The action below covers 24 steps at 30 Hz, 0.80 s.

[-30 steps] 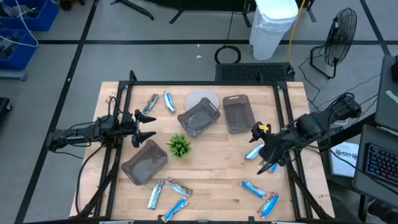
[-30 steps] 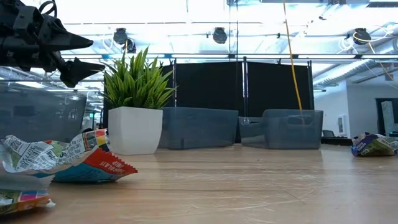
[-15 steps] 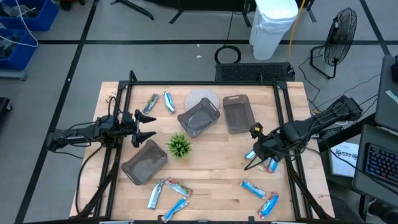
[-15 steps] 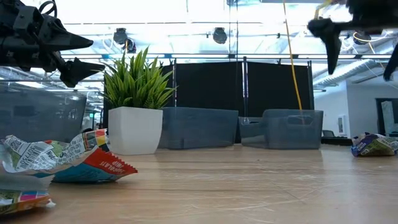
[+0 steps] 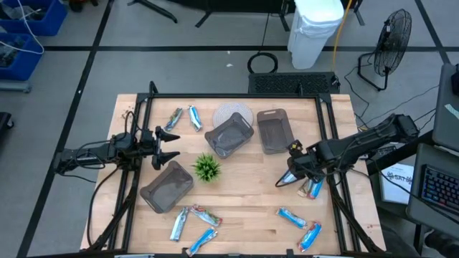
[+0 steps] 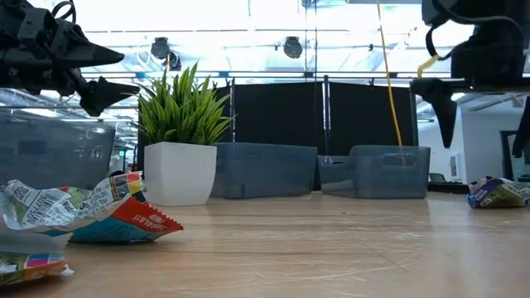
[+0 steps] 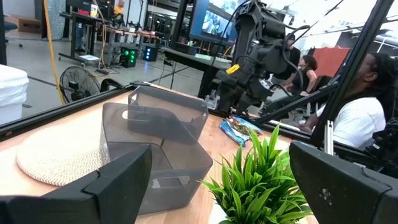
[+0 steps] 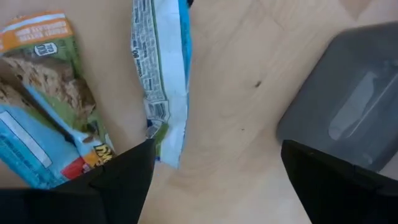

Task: Pick and place Granola Bars by type
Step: Put the blue granola bar into the top right black bin

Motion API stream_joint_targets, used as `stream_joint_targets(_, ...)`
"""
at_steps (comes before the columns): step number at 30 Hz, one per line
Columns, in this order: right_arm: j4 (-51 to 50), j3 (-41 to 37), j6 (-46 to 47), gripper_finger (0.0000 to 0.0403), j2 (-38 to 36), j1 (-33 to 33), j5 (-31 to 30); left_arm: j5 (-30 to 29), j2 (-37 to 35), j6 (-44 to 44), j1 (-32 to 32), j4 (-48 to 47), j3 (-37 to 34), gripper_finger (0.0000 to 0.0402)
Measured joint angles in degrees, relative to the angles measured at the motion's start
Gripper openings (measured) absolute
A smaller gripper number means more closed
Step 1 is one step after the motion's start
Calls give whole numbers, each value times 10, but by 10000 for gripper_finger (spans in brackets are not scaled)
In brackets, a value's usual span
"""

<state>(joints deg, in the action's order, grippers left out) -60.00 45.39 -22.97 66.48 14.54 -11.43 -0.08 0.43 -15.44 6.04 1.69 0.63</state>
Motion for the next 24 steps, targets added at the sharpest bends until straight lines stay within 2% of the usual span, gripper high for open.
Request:
stream_joint_targets(11,28,-2,96,336,6,-12,76,0,0,0,0,0,0,379)
stream_joint_targets(24,45,-13,95,336,45,-13,103,0,0,0,0,0,0,379)
